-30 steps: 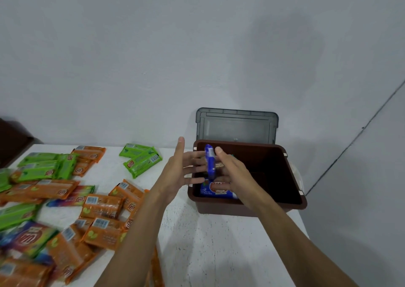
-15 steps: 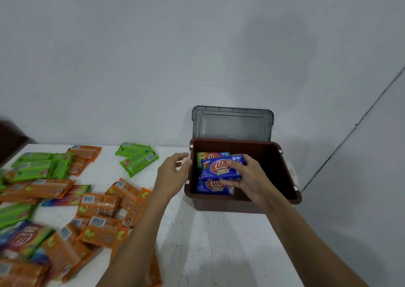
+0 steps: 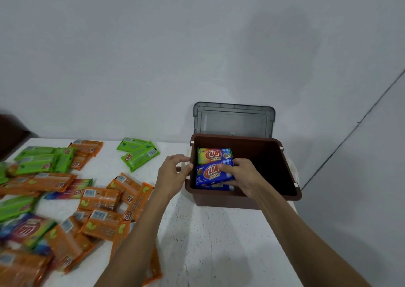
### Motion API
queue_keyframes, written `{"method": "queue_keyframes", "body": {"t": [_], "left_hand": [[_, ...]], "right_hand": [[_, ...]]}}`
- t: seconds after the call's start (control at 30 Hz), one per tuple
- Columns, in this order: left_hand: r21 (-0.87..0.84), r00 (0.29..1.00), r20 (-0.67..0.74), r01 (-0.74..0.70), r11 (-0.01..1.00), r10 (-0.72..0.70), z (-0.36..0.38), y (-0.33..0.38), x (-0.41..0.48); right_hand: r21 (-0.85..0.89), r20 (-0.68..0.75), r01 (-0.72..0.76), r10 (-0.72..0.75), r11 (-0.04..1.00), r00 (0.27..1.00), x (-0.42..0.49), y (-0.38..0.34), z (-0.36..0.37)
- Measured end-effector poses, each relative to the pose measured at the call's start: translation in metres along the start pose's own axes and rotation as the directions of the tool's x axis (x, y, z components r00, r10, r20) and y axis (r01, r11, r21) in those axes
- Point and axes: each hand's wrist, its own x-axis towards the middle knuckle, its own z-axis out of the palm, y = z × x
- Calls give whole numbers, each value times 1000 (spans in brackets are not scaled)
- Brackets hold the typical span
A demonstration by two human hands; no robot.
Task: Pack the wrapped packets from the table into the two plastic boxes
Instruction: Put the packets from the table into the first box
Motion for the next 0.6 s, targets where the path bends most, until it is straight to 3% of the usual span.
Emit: {"method": "queue_keyframes", "body": {"t": [0.2, 0.6], "left_hand": [[-7, 1000, 7, -2, 1000, 2, 1, -3, 2], [-7, 1000, 10, 1, 1000, -1, 3, -7, 4]], "right_hand": [[-473, -140, 30, -109, 881, 984, 10, 1, -2], [-681, -105, 94, -224, 727, 969, 9, 9, -6]]}}
